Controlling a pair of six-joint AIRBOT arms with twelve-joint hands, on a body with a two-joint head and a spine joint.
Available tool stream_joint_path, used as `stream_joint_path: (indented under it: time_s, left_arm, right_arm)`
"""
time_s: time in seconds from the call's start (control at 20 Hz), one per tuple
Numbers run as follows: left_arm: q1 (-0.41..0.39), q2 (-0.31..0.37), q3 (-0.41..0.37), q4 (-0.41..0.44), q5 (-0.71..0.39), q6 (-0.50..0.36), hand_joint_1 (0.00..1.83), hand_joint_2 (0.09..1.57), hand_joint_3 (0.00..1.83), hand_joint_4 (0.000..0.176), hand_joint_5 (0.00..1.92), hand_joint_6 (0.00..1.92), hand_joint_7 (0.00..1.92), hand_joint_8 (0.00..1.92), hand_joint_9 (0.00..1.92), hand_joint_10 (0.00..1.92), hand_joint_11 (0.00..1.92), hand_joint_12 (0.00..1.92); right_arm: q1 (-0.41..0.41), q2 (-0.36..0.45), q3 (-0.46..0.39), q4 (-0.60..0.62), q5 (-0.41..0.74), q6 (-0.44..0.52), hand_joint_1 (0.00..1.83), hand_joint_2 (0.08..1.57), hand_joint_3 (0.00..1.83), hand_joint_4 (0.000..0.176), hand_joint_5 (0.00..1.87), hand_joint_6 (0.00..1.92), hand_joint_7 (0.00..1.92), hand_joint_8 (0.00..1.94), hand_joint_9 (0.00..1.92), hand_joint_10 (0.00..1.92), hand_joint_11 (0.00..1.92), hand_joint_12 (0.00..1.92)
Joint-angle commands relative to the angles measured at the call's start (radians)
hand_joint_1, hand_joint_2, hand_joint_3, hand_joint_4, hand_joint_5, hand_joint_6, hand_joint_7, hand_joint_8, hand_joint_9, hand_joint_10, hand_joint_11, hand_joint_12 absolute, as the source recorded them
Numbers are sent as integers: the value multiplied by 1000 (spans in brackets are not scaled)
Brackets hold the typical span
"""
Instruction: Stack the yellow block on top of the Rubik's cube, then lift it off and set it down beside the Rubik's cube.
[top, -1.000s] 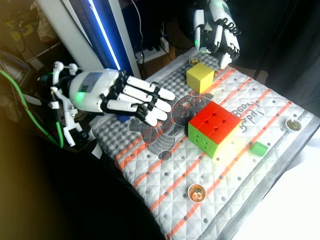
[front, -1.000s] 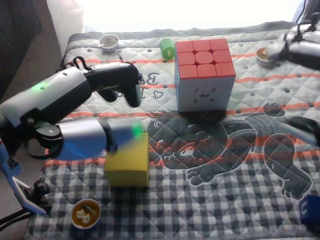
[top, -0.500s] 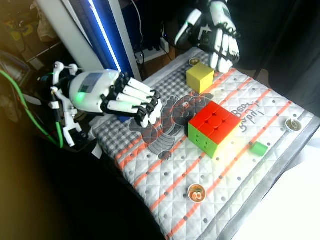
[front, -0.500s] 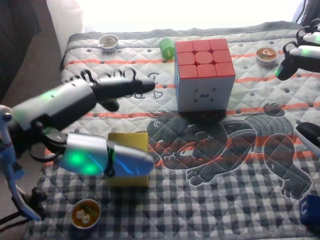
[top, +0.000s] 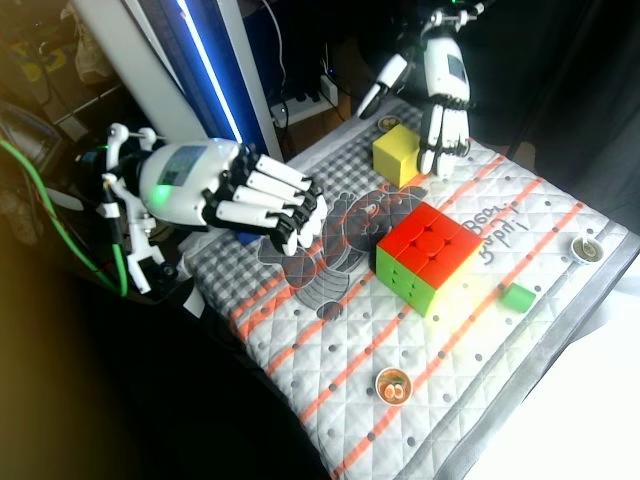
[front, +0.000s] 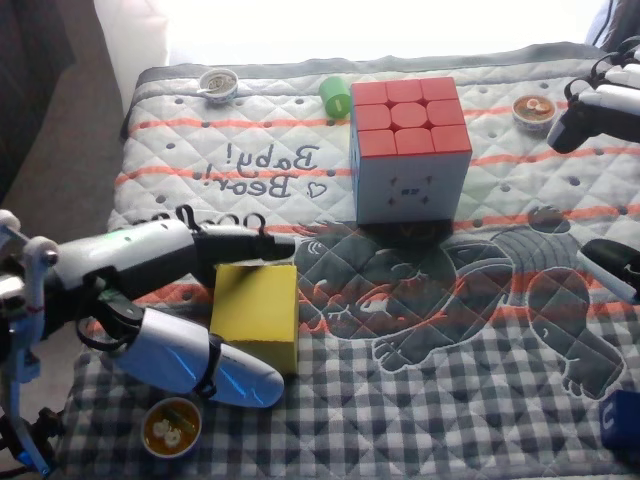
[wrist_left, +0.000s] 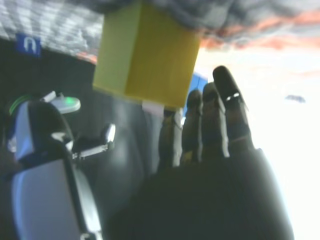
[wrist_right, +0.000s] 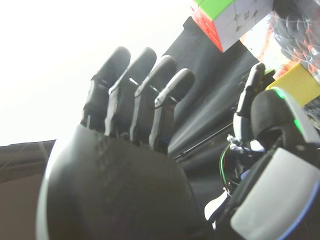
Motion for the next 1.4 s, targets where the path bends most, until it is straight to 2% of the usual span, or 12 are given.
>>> stream_joint_path:
  time_s: [0.0, 0.1, 0.25, 0.35, 0.4, 0.45, 0.65, 0.8, 1.15, 1.2, 1.25, 1.35]
  left_arm:
    - [-21, -8, 8, 18, 59, -7, 731, 802, 9, 102, 235, 0, 130, 1, 98, 20, 0, 908]
    - [-30, -19, 19, 39, 15, -7, 747, 816, 9, 74, 261, 6, 137, 5, 116, 24, 0, 1010]
    - [-36, -27, 24, 64, -11, -7, 853, 914, 25, 102, 401, 31, 159, 7, 152, 32, 0, 1215]
    - [-40, -37, 32, 64, -14, -7, 939, 1086, 17, 29, 701, 54, 305, 14, 242, 50, 0, 1317]
    - [-41, -39, 34, 64, -7, -7, 1000, 1179, 8, 17, 791, 991, 419, 31, 309, 83, 0, 1358]
    - [-41, -39, 35, 56, 8, -7, 1044, 1200, 4, 0, 807, 1194, 487, 50, 345, 105, 0, 1363]
    - [-41, -28, 29, -15, 142, -7, 1089, 1205, 0, 0, 811, 1247, 609, 63, 113, 932, 0, 1535]
    - [-39, 3, -1, -48, 291, -7, 1025, 1237, 1, 0, 757, 1329, 615, 96, 120, 800, 0, 1218]
    - [-71, 20, 0, -16, 537, -106, 1039, 1196, 1, 0, 827, 1233, 602, 125, 75, 956, 0, 1453]
    - [-86, 6, 21, 0, 541, -145, 1007, 1179, 1, 76, 853, 1195, 624, 168, 128, 913, 0, 1440]
    - [-107, -14, 45, 16, 541, -179, 993, 1176, 0, 113, 856, 1188, 616, 212, 164, 870, 0, 1446]
    - [-138, -35, 65, 27, 533, -180, 1031, 1172, 0, 33, 870, 1172, 535, 441, 164, 884, 0, 1462]
  right_arm:
    - [17, -1, 5, -12, 126, -1, 967, 607, 616, 0, 466, 1021, 443, 1176, 321, 1314, 101, 1750]
    - [18, 0, 7, -16, 126, 6, 935, 669, 555, 0, 454, 1081, 435, 1181, 317, 1322, 116, 1759]
    - [22, 0, 12, -22, 127, 25, 950, 739, 495, 0, 479, 1088, 492, 1147, 364, 1321, 170, 1760]
    - [24, 0, 14, -23, 127, 38, 966, 782, 494, 0, 463, 1142, 493, 1186, 370, 1363, 195, 1781]
    - [23, 0, 14, -24, 127, 38, 974, 810, 485, 0, 467, 1146, 498, 1168, 368, 1352, 188, 1790]
    - [23, 0, 14, -24, 127, 38, 988, 835, 465, 0, 465, 1141, 490, 1170, 358, 1360, 182, 1804]
    - [22, 0, 14, -23, 128, 41, 1041, 882, 426, 0, 468, 1174, 519, 1179, 404, 1352, 221, 1778]
    - [20, 0, 14, -23, 130, 42, 989, 937, 369, 0, 469, 1145, 520, 1152, 407, 1312, 194, 1750]
    - [20, 0, 16, -21, 132, 42, 990, 974, 305, 0, 439, 1108, 474, 1186, 362, 1344, 139, 1798]
    - [20, -1, 16, -21, 132, 42, 973, 979, 293, 0, 439, 1104, 477, 1178, 365, 1332, 147, 1775]
    - [20, -1, 16, -21, 132, 42, 993, 976, 285, 0, 441, 1103, 480, 1177, 368, 1333, 149, 1774]
    - [20, -1, 17, -21, 132, 42, 997, 978, 280, 0, 445, 1105, 477, 1175, 363, 1336, 155, 1781]
